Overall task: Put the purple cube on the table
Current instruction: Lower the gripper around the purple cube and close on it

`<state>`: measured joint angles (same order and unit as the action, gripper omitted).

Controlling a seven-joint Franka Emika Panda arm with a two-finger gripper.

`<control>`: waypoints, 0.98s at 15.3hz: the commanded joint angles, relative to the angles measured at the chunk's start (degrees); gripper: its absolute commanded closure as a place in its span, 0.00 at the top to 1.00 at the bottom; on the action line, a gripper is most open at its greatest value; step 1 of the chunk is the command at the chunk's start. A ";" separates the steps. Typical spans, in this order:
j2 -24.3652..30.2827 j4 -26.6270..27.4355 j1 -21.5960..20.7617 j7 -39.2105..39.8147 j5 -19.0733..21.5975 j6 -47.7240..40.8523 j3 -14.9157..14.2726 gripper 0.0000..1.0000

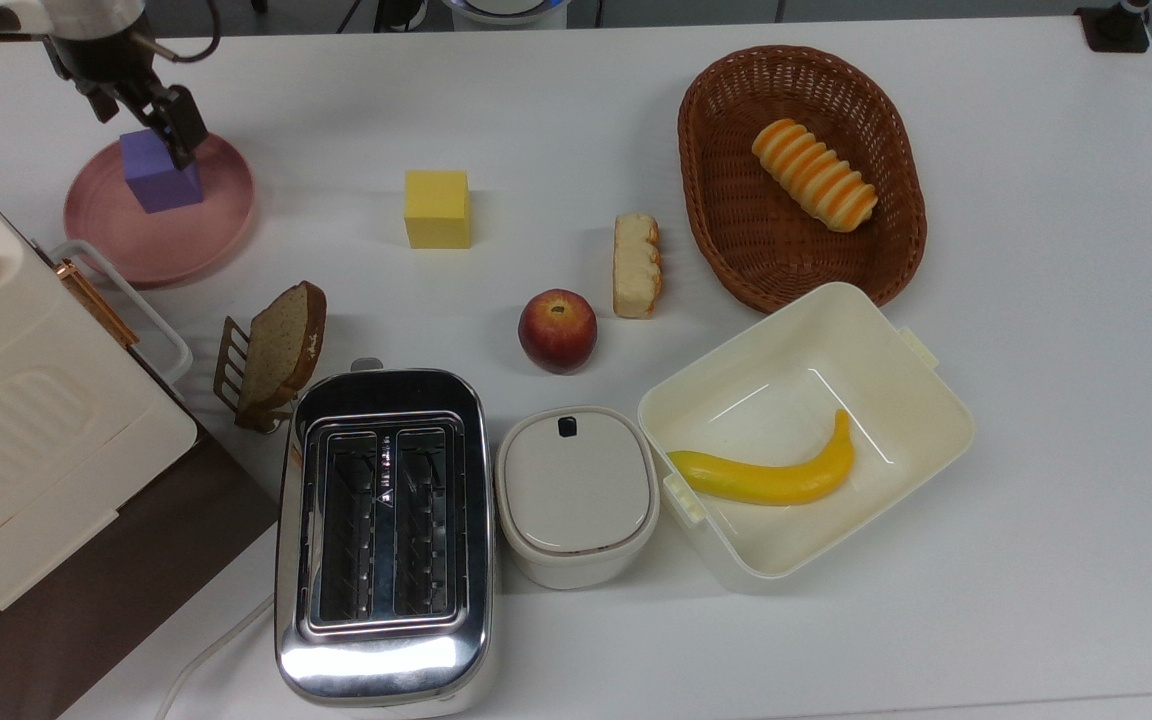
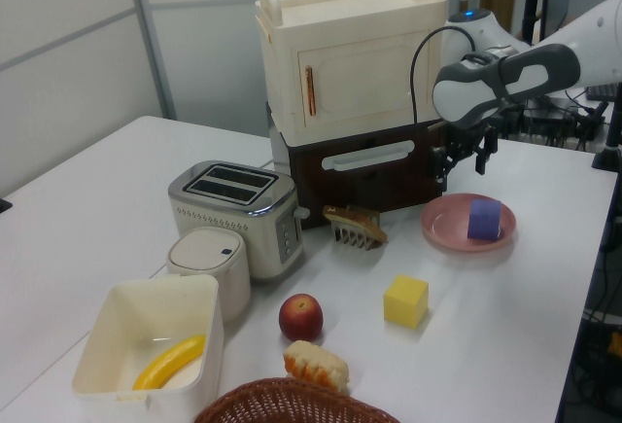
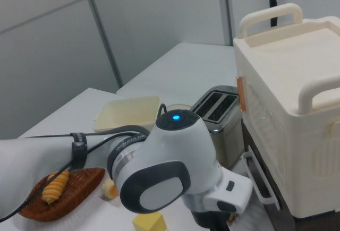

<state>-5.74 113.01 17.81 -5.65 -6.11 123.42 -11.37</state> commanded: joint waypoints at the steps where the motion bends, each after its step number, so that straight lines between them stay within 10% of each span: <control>1: -0.41 0.98 -0.67 -4.36 -0.83 2.43 -2.42 1.00; 15: -4.28 2.57 1.88 -21.86 4.62 1.82 -4.28 1.00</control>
<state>-9.80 114.42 20.70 -24.73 -2.43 124.42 -15.20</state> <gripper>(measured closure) 0.000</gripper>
